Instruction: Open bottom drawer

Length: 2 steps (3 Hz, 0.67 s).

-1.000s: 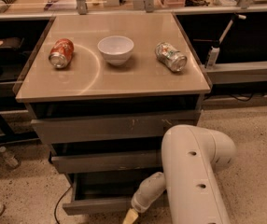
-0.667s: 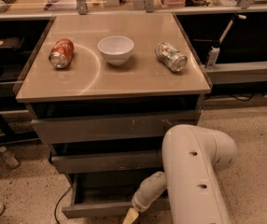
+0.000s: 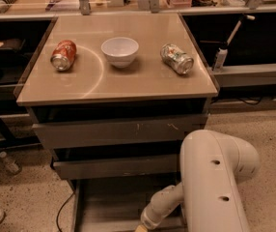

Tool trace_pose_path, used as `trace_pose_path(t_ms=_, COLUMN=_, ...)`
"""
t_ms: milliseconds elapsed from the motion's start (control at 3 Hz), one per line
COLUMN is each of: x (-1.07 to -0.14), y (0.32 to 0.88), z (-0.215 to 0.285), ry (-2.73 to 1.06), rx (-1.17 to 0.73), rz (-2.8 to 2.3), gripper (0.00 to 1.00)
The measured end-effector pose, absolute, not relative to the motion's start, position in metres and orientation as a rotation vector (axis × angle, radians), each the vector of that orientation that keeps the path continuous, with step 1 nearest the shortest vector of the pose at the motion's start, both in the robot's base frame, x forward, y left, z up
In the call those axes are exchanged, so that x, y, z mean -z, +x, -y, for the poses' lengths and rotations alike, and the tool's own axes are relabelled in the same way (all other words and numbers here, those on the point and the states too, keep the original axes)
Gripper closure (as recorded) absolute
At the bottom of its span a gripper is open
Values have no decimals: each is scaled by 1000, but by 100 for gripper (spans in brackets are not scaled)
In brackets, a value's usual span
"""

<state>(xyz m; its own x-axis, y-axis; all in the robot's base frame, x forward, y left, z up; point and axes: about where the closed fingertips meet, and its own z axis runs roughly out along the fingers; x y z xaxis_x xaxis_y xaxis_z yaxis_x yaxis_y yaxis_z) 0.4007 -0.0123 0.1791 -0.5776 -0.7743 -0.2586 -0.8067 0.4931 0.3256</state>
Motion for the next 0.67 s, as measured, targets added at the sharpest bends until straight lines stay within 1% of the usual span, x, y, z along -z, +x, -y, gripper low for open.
trace_pose_path(t_ms=333, x=-169, y=387, z=15, ry=-1417, rx=-677, rz=-2689, gripper=0)
trace_pose_path(t_ms=667, x=-166, y=333, z=35, ry=-1394, rx=-808, rz=-2838, gripper=0)
